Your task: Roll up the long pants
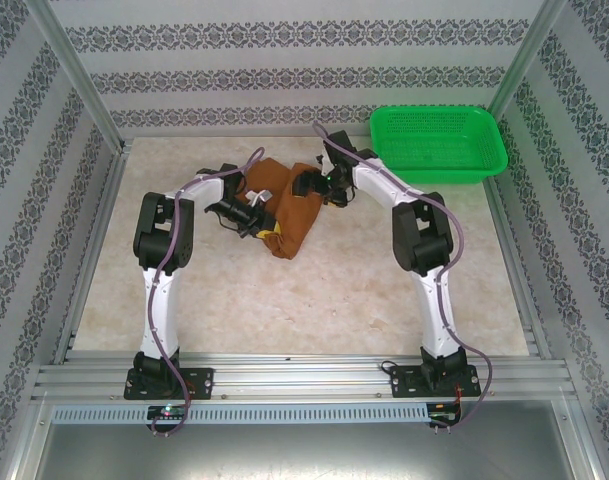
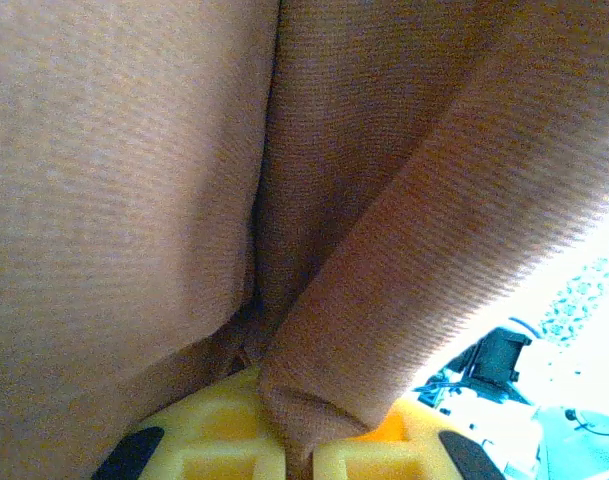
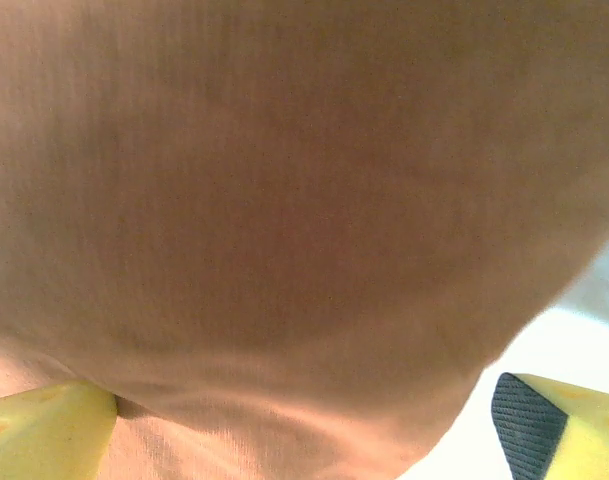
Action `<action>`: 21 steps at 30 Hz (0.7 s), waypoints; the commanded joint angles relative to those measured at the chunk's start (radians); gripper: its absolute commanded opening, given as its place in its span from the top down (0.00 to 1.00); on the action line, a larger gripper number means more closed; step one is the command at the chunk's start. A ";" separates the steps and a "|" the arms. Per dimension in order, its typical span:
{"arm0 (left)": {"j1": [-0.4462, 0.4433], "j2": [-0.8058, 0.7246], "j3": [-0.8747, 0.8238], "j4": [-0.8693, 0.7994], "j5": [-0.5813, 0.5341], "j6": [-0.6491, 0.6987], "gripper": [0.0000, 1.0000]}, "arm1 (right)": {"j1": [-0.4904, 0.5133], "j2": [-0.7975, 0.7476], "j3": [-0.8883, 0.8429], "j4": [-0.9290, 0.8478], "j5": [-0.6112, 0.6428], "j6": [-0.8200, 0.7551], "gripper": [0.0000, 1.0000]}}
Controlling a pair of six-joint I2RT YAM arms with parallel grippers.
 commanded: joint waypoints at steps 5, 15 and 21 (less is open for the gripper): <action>0.007 0.049 -0.032 -0.086 -0.146 0.055 1.00 | -0.018 0.199 0.268 -0.107 0.114 -0.028 0.03; -0.073 -0.225 -0.159 0.142 -0.551 0.042 0.90 | -0.052 -0.010 -0.116 0.056 0.143 0.054 1.00; -0.157 -0.472 -0.303 0.253 -0.859 0.043 0.74 | -0.055 -0.234 -0.481 0.174 0.134 0.149 1.00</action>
